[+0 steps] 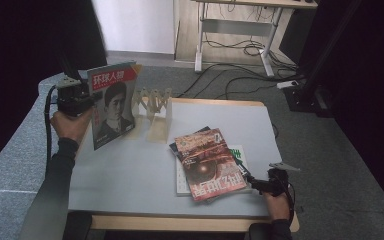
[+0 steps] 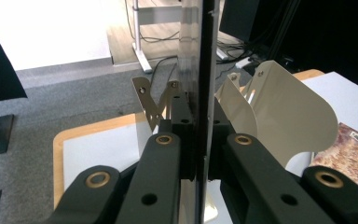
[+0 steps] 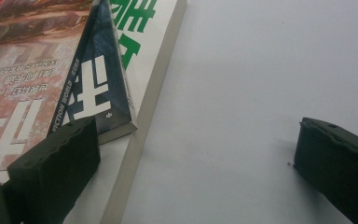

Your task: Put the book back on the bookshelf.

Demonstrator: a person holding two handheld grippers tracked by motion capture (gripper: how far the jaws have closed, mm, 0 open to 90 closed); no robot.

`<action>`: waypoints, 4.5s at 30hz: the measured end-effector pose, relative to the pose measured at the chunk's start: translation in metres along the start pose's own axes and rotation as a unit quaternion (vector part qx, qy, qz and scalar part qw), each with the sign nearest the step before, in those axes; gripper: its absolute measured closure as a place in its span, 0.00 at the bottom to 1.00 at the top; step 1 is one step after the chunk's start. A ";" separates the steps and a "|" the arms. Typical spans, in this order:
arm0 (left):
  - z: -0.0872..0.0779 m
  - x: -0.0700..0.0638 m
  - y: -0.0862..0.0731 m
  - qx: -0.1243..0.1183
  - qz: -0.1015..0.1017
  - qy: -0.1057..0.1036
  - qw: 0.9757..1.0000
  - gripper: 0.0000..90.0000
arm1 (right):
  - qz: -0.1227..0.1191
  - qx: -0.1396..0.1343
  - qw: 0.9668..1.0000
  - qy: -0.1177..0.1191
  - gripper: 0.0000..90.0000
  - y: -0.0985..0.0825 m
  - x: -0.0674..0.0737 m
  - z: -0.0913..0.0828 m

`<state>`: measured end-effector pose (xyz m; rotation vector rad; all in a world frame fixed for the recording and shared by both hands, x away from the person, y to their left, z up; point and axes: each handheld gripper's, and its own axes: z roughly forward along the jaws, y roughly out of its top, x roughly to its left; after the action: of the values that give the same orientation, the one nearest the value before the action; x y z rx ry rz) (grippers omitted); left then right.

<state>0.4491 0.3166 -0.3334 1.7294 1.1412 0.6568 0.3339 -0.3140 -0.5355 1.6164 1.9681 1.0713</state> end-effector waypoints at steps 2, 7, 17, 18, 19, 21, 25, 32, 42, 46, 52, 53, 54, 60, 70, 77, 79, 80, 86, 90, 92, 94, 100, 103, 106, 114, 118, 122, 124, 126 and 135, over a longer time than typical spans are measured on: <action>0.002 0.000 -0.002 -0.002 0.002 0.000 1.000 0.97 | 0.001 0.000 1.000 0.000 0.00 0.000 0.000 0.000; 0.002 0.001 -0.006 -0.007 0.001 -0.010 1.000 0.97 | 0.001 0.000 1.000 0.001 0.00 0.000 0.000 0.000; 0.001 0.000 -0.012 0.009 0.009 -0.023 1.000 0.97 | 0.002 0.000 1.000 0.001 0.00 0.000 0.000 0.000; 0.001 0.000 -0.013 0.010 0.009 -0.024 1.000 0.97 | 0.002 0.000 1.000 0.001 0.00 0.000 0.000 0.000; 0.000 0.000 -0.013 0.011 0.009 -0.024 1.000 0.96 | 0.001 0.000 1.000 0.001 0.00 0.000 0.000 0.000; -0.001 0.001 -0.015 0.015 0.011 -0.026 0.999 0.96 | 0.003 0.000 1.000 0.002 0.00 0.000 0.000 0.000; -0.004 0.001 -0.018 0.018 0.013 -0.025 0.999 0.96 | 0.002 0.000 1.000 0.001 0.00 0.000 0.000 0.000; -0.007 0.004 -0.025 0.020 0.012 -0.024 0.999 0.96 | 0.002 0.000 1.000 0.002 0.00 0.000 0.000 0.000; -0.009 0.008 -0.034 0.018 0.010 -0.023 1.000 0.96 | 0.003 0.000 1.000 0.002 0.00 0.000 0.000 0.000; -0.012 0.010 -0.038 0.022 0.010 -0.024 0.999 0.96 | 0.003 -0.001 1.000 0.002 0.00 0.000 0.000 0.001; -0.017 0.012 -0.041 0.032 0.013 -0.026 0.999 0.95 | 0.003 -0.001 1.000 0.002 0.00 0.000 0.000 0.001; -0.018 0.013 -0.041 0.035 0.014 -0.027 0.999 0.95 | 0.003 -0.001 1.000 0.002 0.00 0.000 0.000 0.001; -0.019 0.012 -0.042 0.036 0.015 -0.027 0.999 0.95 | 0.003 -0.001 1.000 0.002 0.00 0.000 0.000 0.001; -0.024 0.011 -0.042 0.054 0.024 -0.029 0.998 0.95 | 0.003 -0.001 1.000 0.003 0.00 0.000 0.000 0.001; -0.033 0.013 -0.041 0.101 0.017 -0.028 0.994 0.95 | 0.003 -0.001 1.000 0.003 0.00 0.000 0.000 0.001; -0.037 0.009 -0.039 0.108 0.017 -0.028 0.994 0.96 | 0.004 -0.001 1.000 0.003 0.00 -0.001 0.000 0.001; -0.037 0.007 -0.039 0.100 0.016 -0.020 0.995 0.97 | 0.004 -0.001 1.000 0.003 0.00 -0.001 -0.001 0.001; -0.038 0.007 -0.038 0.094 0.014 -0.012 0.995 0.97 | 0.004 -0.001 1.000 0.003 0.00 -0.001 -0.001 0.001; -0.039 0.009 -0.033 0.056 -0.014 0.010 0.998 0.97 | 0.004 -0.001 1.000 0.003 0.00 -0.001 -0.001 0.001; -0.036 0.010 -0.030 0.042 -0.027 0.009 0.999 0.97 | 0.004 -0.001 1.000 0.003 0.00 -0.001 -0.001 0.001; -0.032 0.009 -0.029 0.037 -0.027 0.010 0.999 0.97 | 0.004 -0.001 1.000 0.003 0.00 -0.001 -0.001 0.001; -0.029 0.008 -0.028 0.031 -0.030 0.010 0.999 0.97 | 0.004 -0.001 1.000 0.003 0.00 -0.001 -0.001 0.001; -0.020 0.004 -0.021 0.021 -0.026 0.017 0.999 0.97 | 0.004 -0.001 1.000 0.004 0.00 -0.001 -0.001 0.001; -0.014 0.002 -0.017 0.017 -0.025 0.020 0.999 0.97 | 0.005 -0.001 1.000 0.004 0.00 -0.001 -0.001 0.001; -0.010 0.000 -0.013 0.007 -0.028 0.021 0.999 0.97 | 0.004 -0.001 1.000 0.004 0.00 -0.001 -0.001 0.001; -0.002 -0.006 -0.009 -0.008 -0.027 0.018 0.999 0.97 | 0.004 -0.002 1.000 0.005 0.00 -0.001 -0.001 0.001; -0.005 -0.006 -0.012 -0.005 -0.027 0.019 0.999 0.97 | 0.004 -0.001 1.000 0.004 0.00 0.000 -0.001 0.001; -0.010 -0.006 -0.017 0.002 -0.021 0.023 0.999 0.97 | 0.004 -0.001 1.000 0.005 0.00 0.000 -0.001 0.001; -0.011 -0.006 -0.017 0.005 -0.017 0.027 0.999 0.97 | 0.004 -0.001 1.000 0.005 0.00 -0.001 -0.001 0.001; -0.013 -0.006 -0.017 0.011 -0.013 0.024 1.000 0.97 | 0.004 -0.001 1.000 0.005 0.00 -0.001 -0.001 0.001; -0.022 -0.011 -0.025 0.033 -0.005 0.018 0.999 0.96 | 0.004 -0.001 1.000 0.005 0.00 -0.001 -0.001 0.001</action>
<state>0.4165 0.3186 -0.3466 1.7726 1.2082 0.6513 0.3346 -0.3148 -0.5367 1.6219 1.9674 1.0853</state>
